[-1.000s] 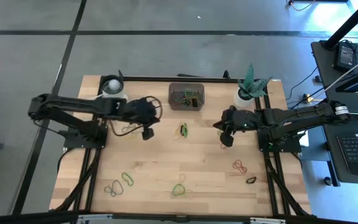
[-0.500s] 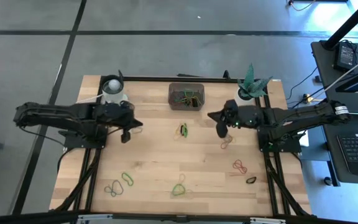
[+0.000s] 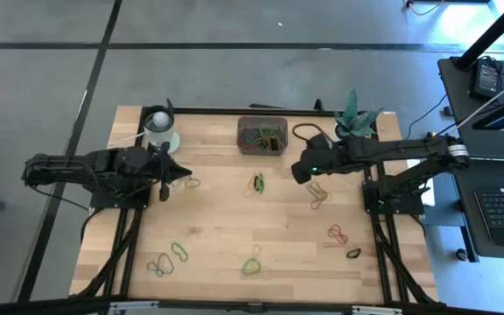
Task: Pick and place rubber bands into bin
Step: Put the yellow rubber band into the bin
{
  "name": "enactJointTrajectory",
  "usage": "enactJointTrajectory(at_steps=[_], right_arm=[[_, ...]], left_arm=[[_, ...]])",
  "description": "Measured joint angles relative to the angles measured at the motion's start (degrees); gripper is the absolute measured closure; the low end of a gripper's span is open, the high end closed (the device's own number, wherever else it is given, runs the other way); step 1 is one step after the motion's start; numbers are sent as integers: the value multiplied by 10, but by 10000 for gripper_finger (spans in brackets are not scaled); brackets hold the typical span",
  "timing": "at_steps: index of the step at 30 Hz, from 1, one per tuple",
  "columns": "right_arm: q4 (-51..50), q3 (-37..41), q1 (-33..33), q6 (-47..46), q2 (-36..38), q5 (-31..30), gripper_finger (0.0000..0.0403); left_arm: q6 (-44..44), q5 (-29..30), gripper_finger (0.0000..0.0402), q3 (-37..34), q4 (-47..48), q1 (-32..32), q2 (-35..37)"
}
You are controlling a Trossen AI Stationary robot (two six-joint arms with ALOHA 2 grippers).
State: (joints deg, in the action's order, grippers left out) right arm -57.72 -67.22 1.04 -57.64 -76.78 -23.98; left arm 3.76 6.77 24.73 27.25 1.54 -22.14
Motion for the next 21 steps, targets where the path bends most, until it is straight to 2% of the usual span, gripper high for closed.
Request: enactJointTrajectory(at_steps=[4, 7, 12, 16, 21], right_arm=[[-91, -9, -27, -83, -42, 29, 388], [-99, 14, -48, -105, -57, 60, 370], [-92, 73, -79, -133, -61, 70, 331], [-56, 128, -103, -133, -61, 94, 294], [45, 207, -121, -171, -61, 113, 249]], left_arm=[[-15, 10, 399, 0, -1, 0, 11], [-16, 10, 399, 0, -2, 0, 13], [-15, 10, 399, 0, -1, 0, 13], [-11, 10, 399, 0, -1, 0, 13], [1, 11, 399, 0, -1, 0, 13]])
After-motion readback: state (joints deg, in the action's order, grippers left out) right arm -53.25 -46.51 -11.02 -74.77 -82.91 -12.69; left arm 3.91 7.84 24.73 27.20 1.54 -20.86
